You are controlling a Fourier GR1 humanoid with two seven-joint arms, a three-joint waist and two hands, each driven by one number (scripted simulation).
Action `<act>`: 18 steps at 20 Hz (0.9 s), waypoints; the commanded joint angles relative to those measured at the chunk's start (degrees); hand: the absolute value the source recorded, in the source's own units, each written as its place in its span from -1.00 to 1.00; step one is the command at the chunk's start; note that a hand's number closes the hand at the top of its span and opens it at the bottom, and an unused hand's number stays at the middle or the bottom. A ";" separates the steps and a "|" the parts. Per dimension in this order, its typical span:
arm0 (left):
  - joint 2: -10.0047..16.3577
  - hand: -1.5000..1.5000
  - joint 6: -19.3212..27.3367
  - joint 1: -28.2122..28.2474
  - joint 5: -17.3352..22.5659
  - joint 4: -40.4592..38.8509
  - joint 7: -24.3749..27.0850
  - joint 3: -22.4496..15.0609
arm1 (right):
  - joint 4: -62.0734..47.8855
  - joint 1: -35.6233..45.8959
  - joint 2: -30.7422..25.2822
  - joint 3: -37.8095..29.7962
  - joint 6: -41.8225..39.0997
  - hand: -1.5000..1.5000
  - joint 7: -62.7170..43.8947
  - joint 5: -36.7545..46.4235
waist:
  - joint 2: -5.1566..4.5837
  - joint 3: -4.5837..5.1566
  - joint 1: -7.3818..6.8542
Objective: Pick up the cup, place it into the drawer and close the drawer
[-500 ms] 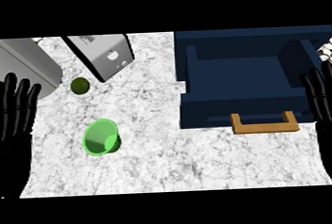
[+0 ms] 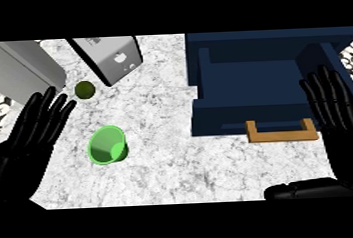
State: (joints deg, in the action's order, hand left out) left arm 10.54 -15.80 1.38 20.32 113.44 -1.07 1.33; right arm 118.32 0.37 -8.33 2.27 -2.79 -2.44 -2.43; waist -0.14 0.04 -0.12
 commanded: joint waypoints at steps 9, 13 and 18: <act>4.78 -1.00 -8.10 -8.15 5.05 -22.63 0.98 7.90 | -11.56 7.06 -1.69 -4.82 -5.03 -1.00 1.33 -4.09 | -0.03 -0.04 0.32; 1.26 -1.00 -9.95 -3.17 -1.28 -26.05 7.47 4.88 | -7.38 8.24 -0.88 -2.82 -4.31 -1.00 -2.85 -2.37 | 0.13 -0.02 0.13; 3.83 -1.00 -11.91 -11.32 -5.14 -42.87 14.08 8.11 | -9.80 11.25 -0.67 -3.95 -3.97 -1.00 -1.38 -1.52 | 0.05 -0.01 0.33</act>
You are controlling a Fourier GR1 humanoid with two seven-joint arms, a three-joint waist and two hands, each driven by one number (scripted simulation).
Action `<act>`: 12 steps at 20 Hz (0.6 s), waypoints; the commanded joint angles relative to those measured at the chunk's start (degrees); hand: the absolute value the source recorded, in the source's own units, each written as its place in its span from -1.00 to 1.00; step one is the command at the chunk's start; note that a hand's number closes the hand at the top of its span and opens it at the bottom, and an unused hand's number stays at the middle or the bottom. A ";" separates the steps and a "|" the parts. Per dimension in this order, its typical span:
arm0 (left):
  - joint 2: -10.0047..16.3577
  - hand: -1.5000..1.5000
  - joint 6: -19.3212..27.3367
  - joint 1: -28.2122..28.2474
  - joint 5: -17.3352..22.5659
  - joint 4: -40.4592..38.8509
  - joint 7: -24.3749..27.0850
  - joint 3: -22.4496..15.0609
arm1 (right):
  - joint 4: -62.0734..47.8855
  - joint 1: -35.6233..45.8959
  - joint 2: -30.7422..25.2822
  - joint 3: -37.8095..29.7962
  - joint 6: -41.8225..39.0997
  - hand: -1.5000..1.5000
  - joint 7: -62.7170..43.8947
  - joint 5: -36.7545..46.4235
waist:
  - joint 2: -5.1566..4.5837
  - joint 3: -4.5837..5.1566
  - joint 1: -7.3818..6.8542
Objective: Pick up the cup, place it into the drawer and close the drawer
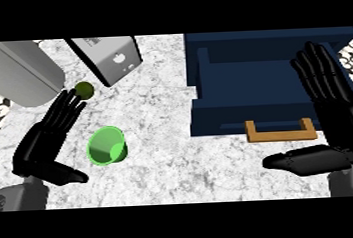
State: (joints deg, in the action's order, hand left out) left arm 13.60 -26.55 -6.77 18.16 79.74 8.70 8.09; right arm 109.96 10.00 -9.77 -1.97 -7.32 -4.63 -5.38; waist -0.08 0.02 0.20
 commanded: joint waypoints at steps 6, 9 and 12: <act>2.60 -1.00 -2.00 -3.56 -8.25 -20.36 13.47 2.71 | -0.91 -0.47 2.86 2.71 1.40 -1.00 1.77 4.11 | -0.01 0.01 0.06; -1.81 -1.00 1.59 -3.94 -13.98 -27.64 21.52 -0.03 | -0.86 3.73 -1.08 -3.03 -1.23 -1.00 -2.35 -1.53 | -0.06 0.03 0.24; 2.10 -1.00 -2.14 -6.30 -14.94 -36.41 27.26 1.75 | -1.00 1.76 0.01 -1.64 -1.06 -1.00 0.30 0.95 | -0.05 0.03 0.23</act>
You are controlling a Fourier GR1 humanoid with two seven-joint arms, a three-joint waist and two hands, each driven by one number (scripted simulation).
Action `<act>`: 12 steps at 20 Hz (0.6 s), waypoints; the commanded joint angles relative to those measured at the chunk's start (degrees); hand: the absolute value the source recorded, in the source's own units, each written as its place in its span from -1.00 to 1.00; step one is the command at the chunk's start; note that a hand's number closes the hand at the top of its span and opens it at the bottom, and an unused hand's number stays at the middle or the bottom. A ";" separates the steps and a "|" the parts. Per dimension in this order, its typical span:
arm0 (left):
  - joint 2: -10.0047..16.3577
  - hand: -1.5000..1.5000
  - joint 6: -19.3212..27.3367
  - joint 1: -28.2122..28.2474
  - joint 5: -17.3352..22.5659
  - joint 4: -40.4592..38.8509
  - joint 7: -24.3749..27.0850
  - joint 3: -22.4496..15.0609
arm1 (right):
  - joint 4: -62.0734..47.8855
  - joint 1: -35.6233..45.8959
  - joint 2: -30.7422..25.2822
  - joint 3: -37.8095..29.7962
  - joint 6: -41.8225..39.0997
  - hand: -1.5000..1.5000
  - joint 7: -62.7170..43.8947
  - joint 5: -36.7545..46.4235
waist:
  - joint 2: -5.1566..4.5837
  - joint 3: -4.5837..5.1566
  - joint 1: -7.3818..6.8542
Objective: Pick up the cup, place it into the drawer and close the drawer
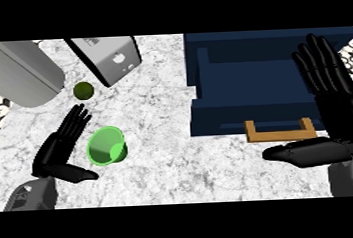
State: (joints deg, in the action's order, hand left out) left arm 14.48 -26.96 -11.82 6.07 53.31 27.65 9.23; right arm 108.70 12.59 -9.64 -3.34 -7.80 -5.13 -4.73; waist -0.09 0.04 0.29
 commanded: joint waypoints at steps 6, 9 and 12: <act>2.72 -1.00 1.75 -11.17 -8.71 -30.04 19.21 1.34 | -1.51 1.91 -1.42 -2.56 -2.28 -1.00 -0.84 -2.77 | -0.20 0.06 0.56; 1.51 -1.00 3.23 -13.58 -9.95 -35.38 23.03 1.05 | -2.08 2.10 -2.16 -3.73 -2.42 -1.00 -0.30 -2.36 | -0.22 0.07 0.63; 0.87 -1.00 3.52 -12.02 -10.69 -37.86 28.69 0.78 | -2.28 0.57 -0.90 -2.37 -2.58 -1.00 2.16 -1.43 | -0.44 0.14 1.03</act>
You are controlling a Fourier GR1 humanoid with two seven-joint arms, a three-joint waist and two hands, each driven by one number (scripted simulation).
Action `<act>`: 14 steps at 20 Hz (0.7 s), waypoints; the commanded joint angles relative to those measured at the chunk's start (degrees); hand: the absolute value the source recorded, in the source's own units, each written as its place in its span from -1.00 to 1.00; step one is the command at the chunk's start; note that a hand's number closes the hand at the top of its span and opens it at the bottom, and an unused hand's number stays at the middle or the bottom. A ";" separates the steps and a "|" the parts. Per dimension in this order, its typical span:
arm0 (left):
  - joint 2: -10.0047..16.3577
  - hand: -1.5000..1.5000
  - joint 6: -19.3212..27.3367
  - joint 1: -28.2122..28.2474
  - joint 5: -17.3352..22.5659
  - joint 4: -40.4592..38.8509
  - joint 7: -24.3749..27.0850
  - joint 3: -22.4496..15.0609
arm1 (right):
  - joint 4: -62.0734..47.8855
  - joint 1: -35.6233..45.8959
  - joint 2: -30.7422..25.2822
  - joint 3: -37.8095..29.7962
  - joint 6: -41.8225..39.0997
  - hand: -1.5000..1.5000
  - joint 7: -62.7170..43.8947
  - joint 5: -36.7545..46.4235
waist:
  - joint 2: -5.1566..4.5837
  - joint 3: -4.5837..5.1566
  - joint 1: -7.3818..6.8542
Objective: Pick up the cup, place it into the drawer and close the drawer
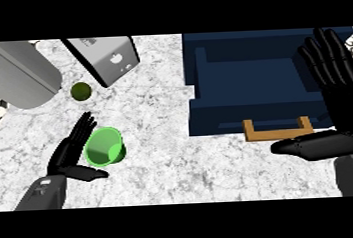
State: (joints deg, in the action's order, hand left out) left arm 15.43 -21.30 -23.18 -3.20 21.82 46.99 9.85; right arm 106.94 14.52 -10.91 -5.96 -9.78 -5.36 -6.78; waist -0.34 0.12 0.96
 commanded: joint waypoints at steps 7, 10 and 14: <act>-0.98 -1.00 -2.18 -2.66 -2.30 -9.18 12.86 -0.20 | 1.51 1.49 0.44 0.19 0.37 -1.00 -2.49 -1.04 | -0.28 0.13 0.68; -0.98 -1.00 -1.77 -3.05 -2.24 -9.77 14.19 0.19 | -1.41 2.29 -0.86 -1.47 -0.36 -1.00 -0.82 -0.89 | -0.31 0.10 0.49; -1.59 -1.00 0.01 -5.32 -2.56 -11.75 13.17 0.46 | 1.58 2.35 -1.75 -1.83 -1.04 -1.00 -3.46 -2.59 | -0.49 0.19 1.41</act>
State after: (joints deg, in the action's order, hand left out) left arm 14.26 -18.14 -27.39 -5.59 12.02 54.68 9.98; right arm 107.22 16.57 -11.53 -6.73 -10.02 -7.69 -7.96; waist -0.69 0.26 1.76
